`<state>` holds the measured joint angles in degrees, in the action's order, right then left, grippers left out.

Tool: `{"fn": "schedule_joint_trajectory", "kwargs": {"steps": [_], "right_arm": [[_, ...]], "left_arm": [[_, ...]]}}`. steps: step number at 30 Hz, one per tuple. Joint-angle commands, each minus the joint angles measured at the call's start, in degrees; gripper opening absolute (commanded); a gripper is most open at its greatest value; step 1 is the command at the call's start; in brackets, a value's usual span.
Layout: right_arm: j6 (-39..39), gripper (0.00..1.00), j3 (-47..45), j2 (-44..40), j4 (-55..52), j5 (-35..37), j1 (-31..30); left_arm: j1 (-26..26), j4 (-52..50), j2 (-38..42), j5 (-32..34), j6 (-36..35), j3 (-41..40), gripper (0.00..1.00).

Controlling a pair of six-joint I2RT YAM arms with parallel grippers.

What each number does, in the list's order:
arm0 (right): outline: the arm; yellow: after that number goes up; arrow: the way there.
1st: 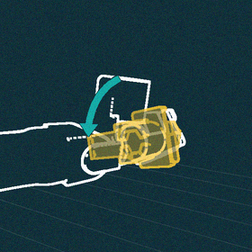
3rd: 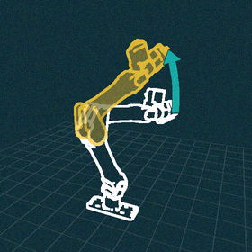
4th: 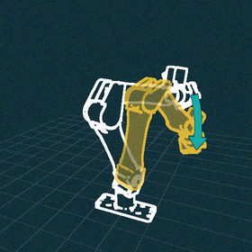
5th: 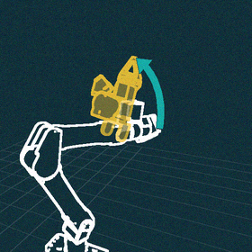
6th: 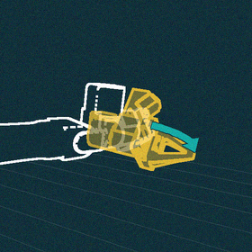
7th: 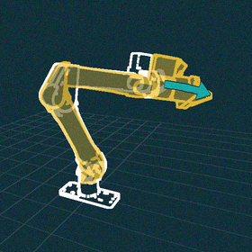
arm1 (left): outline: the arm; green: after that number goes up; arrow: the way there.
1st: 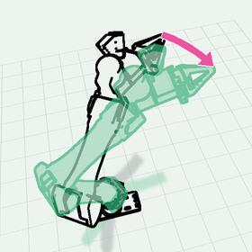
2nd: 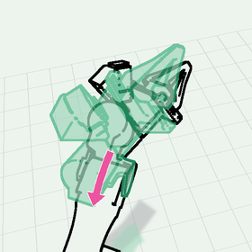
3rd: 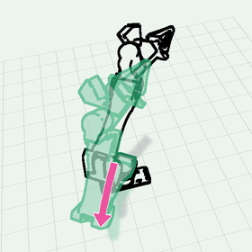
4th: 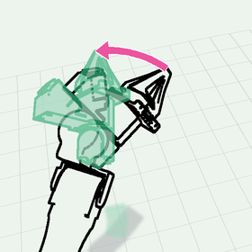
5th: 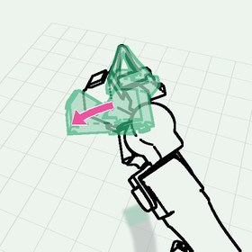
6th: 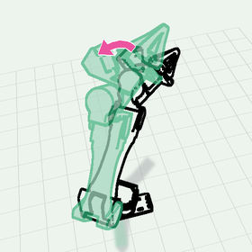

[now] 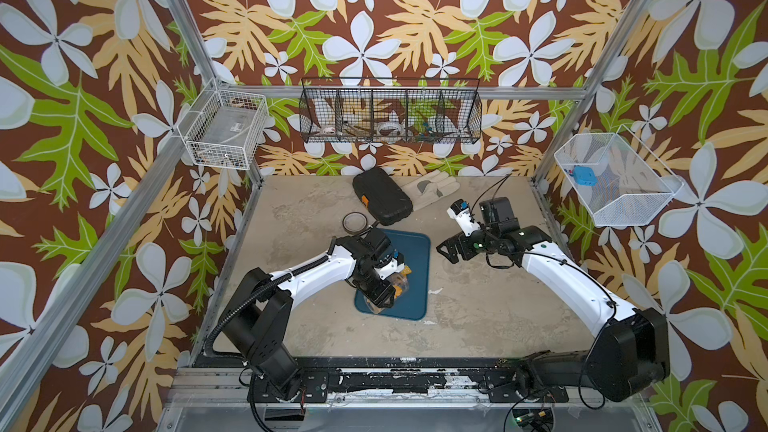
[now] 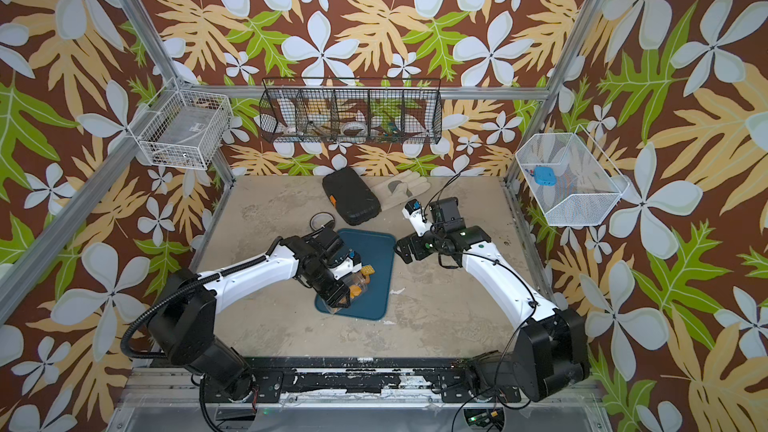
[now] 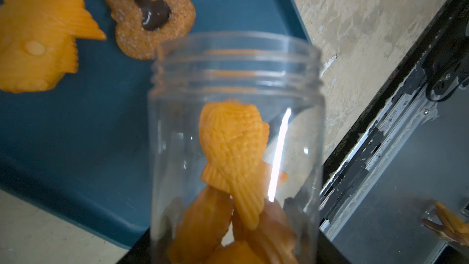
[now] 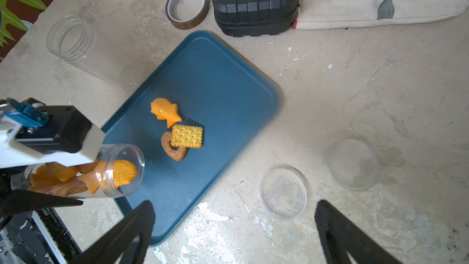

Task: Pour the cookies out of the jar
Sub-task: Pour the cookies in the jar onto the tray.

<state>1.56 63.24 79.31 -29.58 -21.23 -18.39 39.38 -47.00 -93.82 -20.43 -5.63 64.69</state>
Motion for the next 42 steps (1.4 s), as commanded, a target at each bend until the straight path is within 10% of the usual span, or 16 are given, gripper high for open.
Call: {"fn": "schedule_joint_trajectory", "kwargs": {"steps": [1,42], "right_arm": [[-2.96,1.0,0.6,1.02,-0.94,-0.99,-0.06],[-15.55,1.0,-9.8,1.73,2.68,-27.15,-4.84]], "left_arm": [[0.57,-4.77,-1.28,0.77,4.17,2.0,0.45],[2.11,-15.73,-11.52,-4.11,20.33,17.14,0.48]]}}
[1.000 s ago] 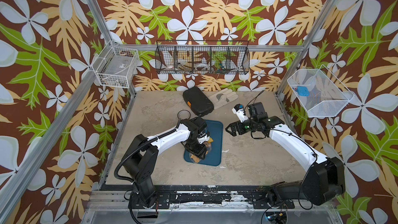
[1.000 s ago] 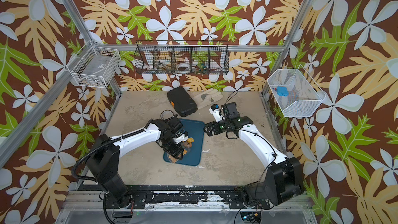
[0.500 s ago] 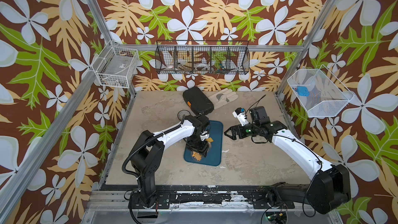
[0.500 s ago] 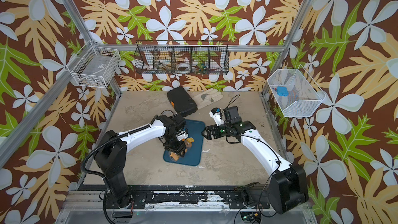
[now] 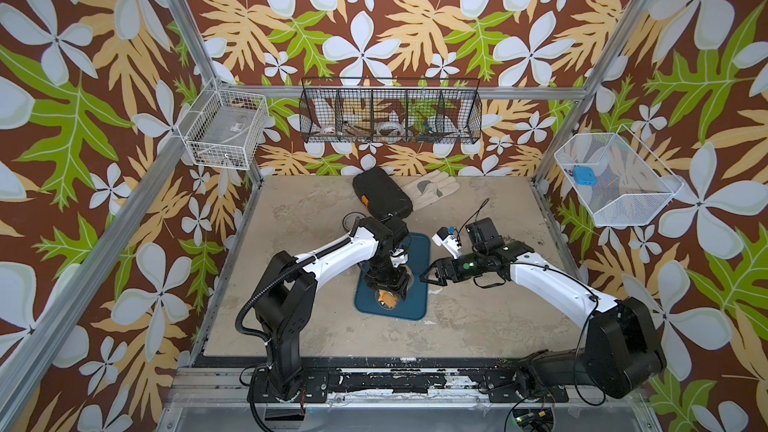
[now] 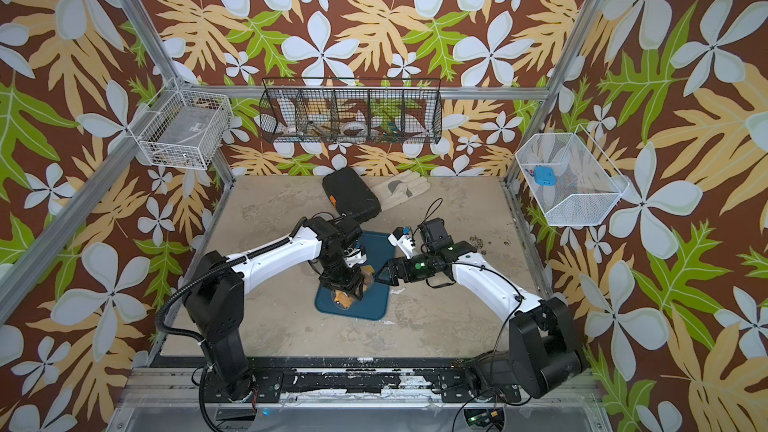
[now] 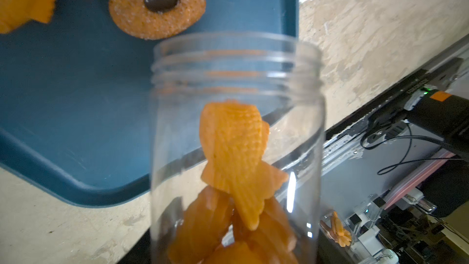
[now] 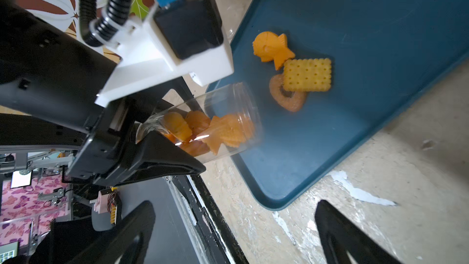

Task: Pour the cookies out of the jar
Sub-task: Pour the cookies in the jar onto the tray.

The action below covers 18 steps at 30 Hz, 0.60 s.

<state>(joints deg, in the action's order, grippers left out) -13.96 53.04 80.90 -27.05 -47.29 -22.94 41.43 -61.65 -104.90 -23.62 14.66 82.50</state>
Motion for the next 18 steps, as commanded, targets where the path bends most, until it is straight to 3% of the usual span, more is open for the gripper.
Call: {"fn": "schedule_joint_trajectory", "kwargs": {"steps": [1,7,18], "right_arm": [[-0.06,1.0,0.32,0.08,0.37,-0.49,-0.35],[-0.55,1.0,0.43,2.7,-0.72,-0.82,-0.33],[-0.09,0.92,5.59,0.37,4.44,-6.26,-0.33]], "left_arm": [[0.05,-1.27,-0.63,0.0,-0.15,-1.35,0.49],[0.13,1.44,2.77,1.84,0.47,-0.02,0.5],[0.07,11.61,12.69,-2.14,-8.13,-7.15,0.49]]}}
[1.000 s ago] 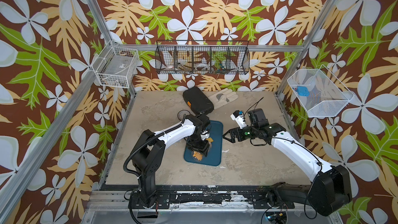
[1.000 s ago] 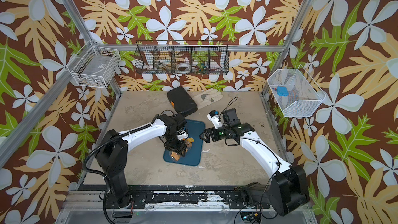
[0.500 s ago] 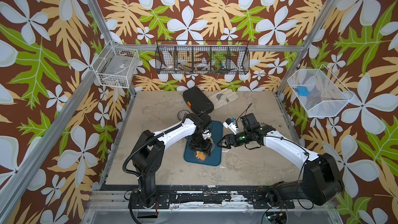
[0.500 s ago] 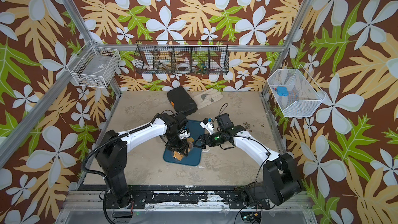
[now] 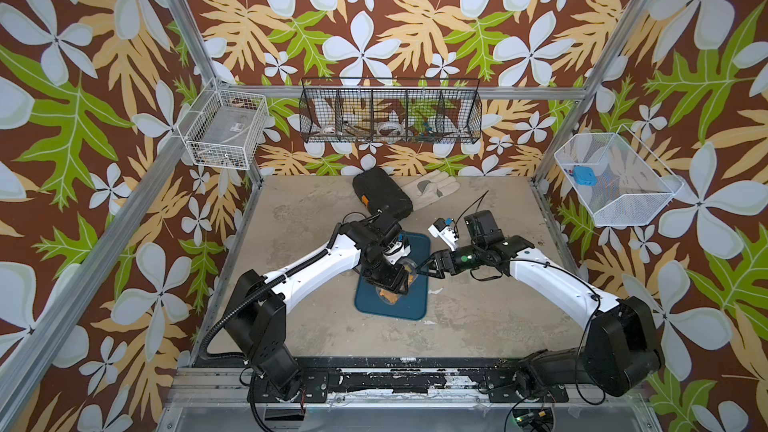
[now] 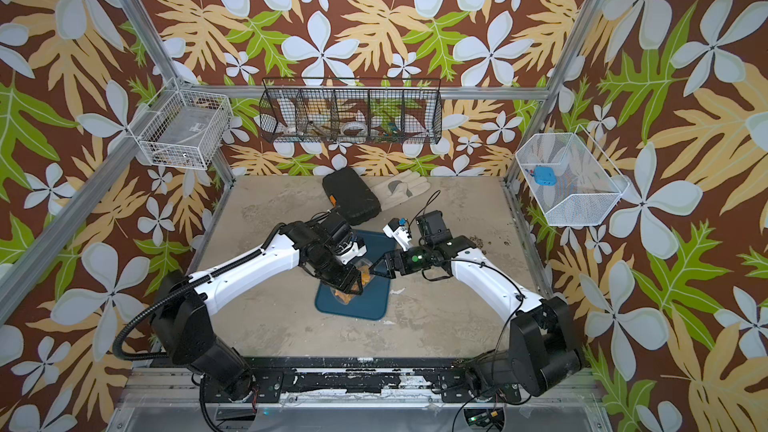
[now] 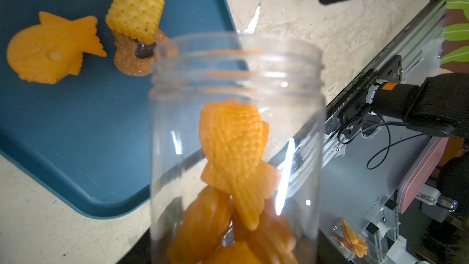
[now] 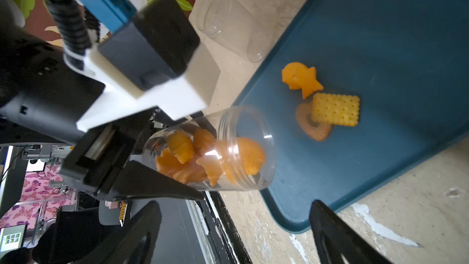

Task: Pour the cookies out of the jar
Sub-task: Pour the cookies in the jar onto the tray.

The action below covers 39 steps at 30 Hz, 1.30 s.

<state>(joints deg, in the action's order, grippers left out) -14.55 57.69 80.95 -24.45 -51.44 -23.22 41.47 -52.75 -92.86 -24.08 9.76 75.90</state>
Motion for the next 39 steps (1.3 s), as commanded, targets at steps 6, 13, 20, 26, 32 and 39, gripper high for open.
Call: {"fn": "schedule_joint_trajectory", "kwargs": {"steps": [6,13,20,26,32,39], "right_arm": [[1.96,0.84,3.94,4.28,1.22,-5.38,-0.28],[0.97,0.6,2.72,6.05,4.75,-12.65,-3.05],[0.33,0.15,3.39,8.89,5.06,-14.6,-3.23],[0.63,0.0,4.41,10.8,4.7,-16.09,-3.25],[-0.18,0.0,4.58,11.99,5.01,-16.98,-3.23],[-3.41,0.0,3.97,10.43,7.95,-18.77,-3.23]], "left_arm": [[0.05,4.37,1.98,-3.72,-3.38,-1.15,0.49],[0.0,2.35,2.07,-3.97,-6.3,-1.61,0.49],[-0.11,1.59,2.32,-4.72,-7.12,-2.2,0.5],[-1.18,1.52,3.1,-4.83,-6.86,-3.78,0.6],[-3.75,2.65,5.98,-4.72,-6.22,-6.04,0.75],[-3.97,3.26,7.66,-4.03,-6.5,-8.12,0.83]]}}
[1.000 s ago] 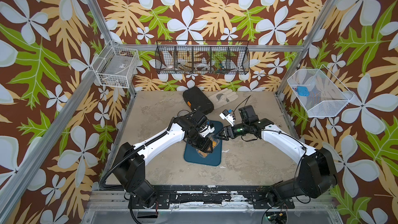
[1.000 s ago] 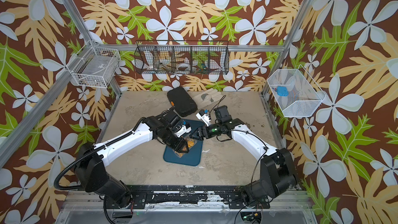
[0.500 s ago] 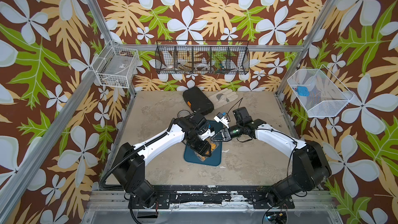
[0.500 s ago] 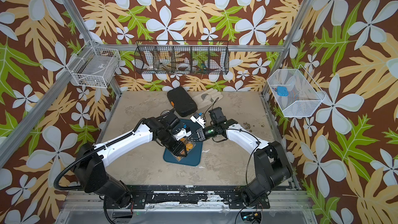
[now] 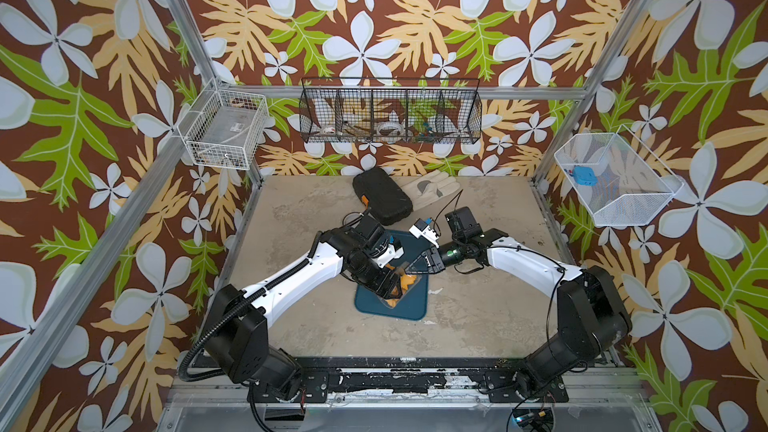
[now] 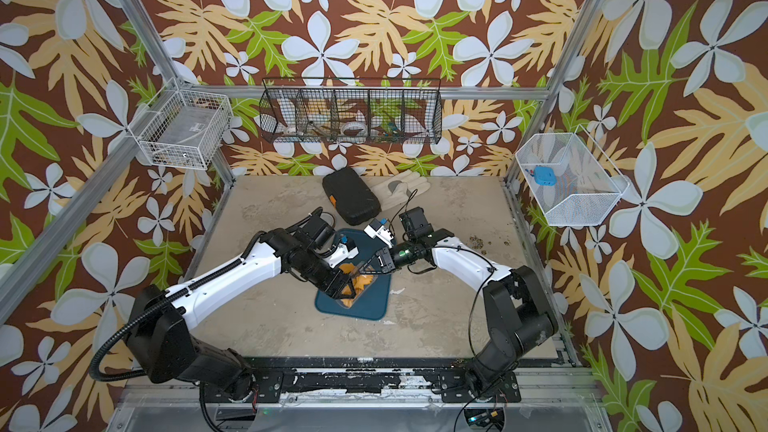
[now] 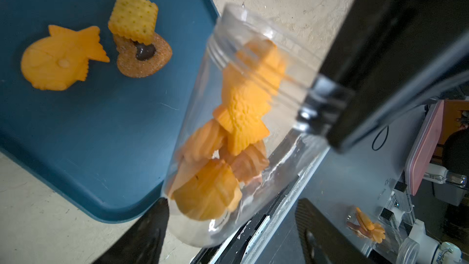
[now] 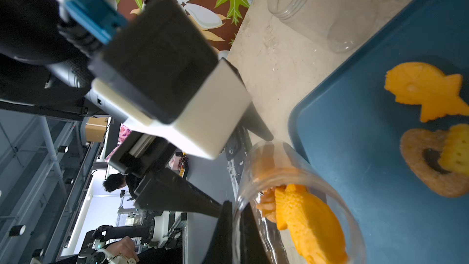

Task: Pour the cookies out of the jar
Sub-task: Pour the cookies in the jar onto the tray.

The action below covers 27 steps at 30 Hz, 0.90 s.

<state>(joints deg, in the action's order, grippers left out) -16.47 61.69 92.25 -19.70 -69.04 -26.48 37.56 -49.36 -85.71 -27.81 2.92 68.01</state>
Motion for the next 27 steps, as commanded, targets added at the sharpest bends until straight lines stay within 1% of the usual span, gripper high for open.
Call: {"fn": "schedule_joint_trajectory", "kwargs": {"steps": [1,4,7,15,21,27], "right_arm": [[-1.78,0.0,-0.03,-1.09,3.26,-0.94,0.02],[-2.34,0.0,0.01,-1.67,3.1,-1.13,0.02],[-3.39,0.0,0.1,-2.45,3.31,-1.15,0.27],[-10.27,0.0,0.81,-5.94,7.41,-3.52,0.9],[-13.1,0.0,-0.07,-8.77,8.95,-4.2,0.5],[-15.23,0.0,0.69,-11.14,9.2,-4.51,0.19]], "left_arm": [[-0.19,-0.12,0.72,0.1,0.27,-0.4,0.83],[-0.94,0.16,1.59,0.98,0.42,-0.84,0.84],[-1.44,1.51,3.44,0.5,0.68,-1.53,0.85],[-1.44,7.44,10.56,0.23,-1.18,-3.54,0.91],[-1.52,7.74,11.91,2.92,-5.64,-2.71,1.0],[-1.49,7.41,12.28,4.78,-9.8,-3.03,1.0]]}}
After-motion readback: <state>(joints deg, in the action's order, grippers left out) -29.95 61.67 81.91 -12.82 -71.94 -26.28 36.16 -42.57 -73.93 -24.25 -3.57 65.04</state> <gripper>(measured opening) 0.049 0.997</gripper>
